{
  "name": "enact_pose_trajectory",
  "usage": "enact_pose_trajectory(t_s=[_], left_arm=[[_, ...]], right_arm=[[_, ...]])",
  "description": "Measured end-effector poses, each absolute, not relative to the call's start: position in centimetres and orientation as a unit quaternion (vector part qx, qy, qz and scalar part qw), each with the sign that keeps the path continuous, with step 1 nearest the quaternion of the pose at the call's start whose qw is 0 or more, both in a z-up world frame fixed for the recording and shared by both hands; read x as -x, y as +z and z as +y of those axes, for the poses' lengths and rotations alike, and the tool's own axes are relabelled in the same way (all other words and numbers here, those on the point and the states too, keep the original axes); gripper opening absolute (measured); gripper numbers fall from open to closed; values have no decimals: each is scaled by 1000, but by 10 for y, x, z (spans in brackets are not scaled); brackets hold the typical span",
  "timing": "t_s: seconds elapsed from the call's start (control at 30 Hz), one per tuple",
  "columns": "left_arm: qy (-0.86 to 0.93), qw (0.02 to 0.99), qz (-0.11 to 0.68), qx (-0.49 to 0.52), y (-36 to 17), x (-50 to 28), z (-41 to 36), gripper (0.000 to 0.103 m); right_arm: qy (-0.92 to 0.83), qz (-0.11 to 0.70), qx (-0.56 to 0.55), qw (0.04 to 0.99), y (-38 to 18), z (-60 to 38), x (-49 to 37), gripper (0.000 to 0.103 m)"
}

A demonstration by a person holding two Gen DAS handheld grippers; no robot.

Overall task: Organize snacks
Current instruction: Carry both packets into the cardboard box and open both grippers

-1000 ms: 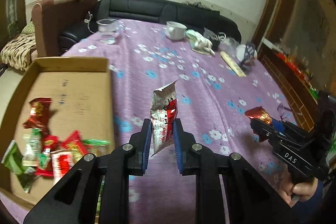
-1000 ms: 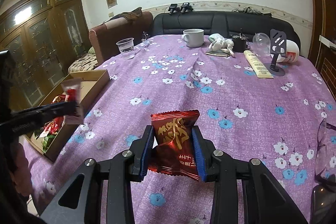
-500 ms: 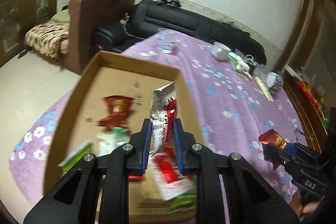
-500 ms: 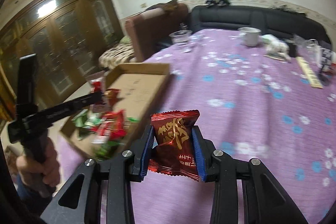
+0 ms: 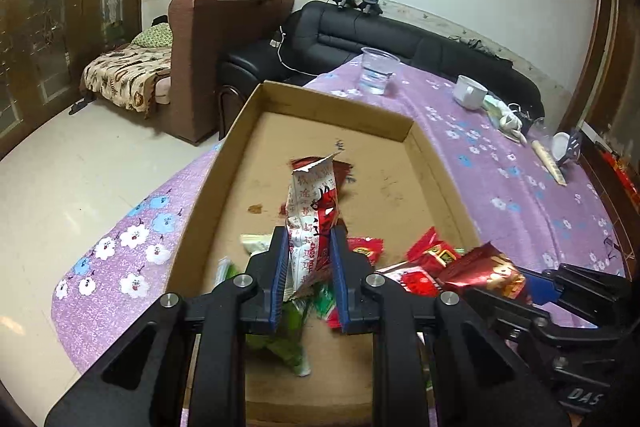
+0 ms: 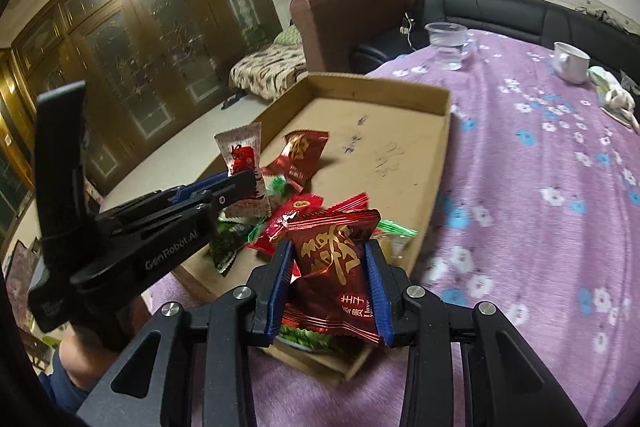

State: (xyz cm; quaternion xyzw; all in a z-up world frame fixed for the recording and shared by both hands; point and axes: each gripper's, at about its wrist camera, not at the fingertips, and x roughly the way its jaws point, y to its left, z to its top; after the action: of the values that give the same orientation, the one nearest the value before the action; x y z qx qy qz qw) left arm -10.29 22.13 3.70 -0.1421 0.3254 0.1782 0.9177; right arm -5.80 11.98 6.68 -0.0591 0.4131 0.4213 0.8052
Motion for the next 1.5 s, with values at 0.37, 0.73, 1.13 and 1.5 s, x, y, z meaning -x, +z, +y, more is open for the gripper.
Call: enact_pose_trajectory(t_s=[0.37, 0.73, 1.13, 1.5], left_arm=[[200, 921, 316, 111, 30, 94, 216, 19], [203, 914, 332, 115, 26, 90, 219, 19], [225, 909, 339, 90, 26, 85, 210, 19], [238, 907, 339, 77, 26, 85, 207, 19]], right_arm=[[393, 421, 65, 815, 47, 145, 32, 36], [385, 389, 91, 832, 39, 152, 41, 36], [395, 381, 84, 832, 40, 148, 48, 37], [401, 381, 81, 829, 40, 146, 45, 38]])
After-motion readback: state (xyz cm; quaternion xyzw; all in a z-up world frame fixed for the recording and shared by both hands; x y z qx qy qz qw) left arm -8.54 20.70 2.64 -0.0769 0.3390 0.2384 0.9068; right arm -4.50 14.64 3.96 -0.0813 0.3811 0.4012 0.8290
